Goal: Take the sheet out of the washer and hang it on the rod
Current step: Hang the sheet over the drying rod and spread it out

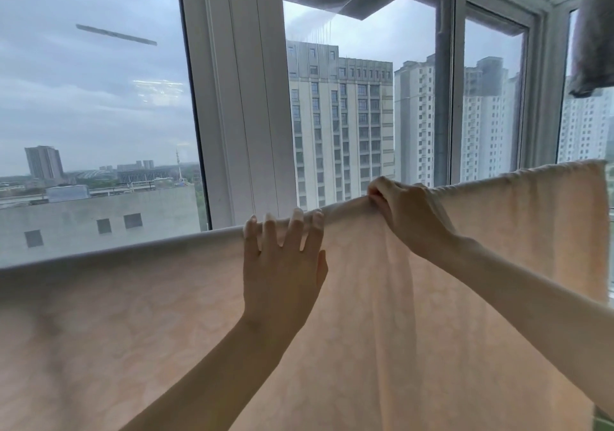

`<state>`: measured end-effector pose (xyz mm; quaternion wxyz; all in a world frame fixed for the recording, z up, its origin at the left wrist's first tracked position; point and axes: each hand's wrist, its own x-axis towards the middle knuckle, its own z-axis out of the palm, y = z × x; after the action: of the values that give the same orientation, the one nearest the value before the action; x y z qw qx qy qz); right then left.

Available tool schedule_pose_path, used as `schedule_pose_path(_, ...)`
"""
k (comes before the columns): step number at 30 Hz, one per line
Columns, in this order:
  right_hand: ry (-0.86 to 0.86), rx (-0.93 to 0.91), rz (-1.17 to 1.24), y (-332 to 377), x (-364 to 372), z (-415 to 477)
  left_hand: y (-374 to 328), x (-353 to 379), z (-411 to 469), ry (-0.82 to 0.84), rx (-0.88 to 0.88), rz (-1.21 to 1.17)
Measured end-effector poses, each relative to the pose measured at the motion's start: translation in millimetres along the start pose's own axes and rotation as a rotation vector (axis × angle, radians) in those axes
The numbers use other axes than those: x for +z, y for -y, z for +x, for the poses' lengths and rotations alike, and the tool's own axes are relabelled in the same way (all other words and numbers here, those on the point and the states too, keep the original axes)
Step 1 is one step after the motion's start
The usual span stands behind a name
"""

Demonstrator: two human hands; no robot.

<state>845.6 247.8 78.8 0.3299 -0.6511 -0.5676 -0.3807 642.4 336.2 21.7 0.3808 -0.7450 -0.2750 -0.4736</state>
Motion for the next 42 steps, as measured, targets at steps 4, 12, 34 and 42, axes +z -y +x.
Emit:
schedule_pose_path(4,-0.021,-0.041,-0.005,-2,-1,-2,-17,10,10,0.007,0.019,-0.014)
schedule_pose_path(12,0.022,-0.108,0.122,-25,0,0,-49,20,29,0.067,-0.015,-0.006)
schedule_pose_path(34,0.063,-0.275,0.107,-131,-6,21,-82,9,47,0.257,-0.208,0.193)
schedule_pose_path(42,0.126,-0.227,0.304,-166,-4,14,-88,7,51,0.349,-0.164,0.248)
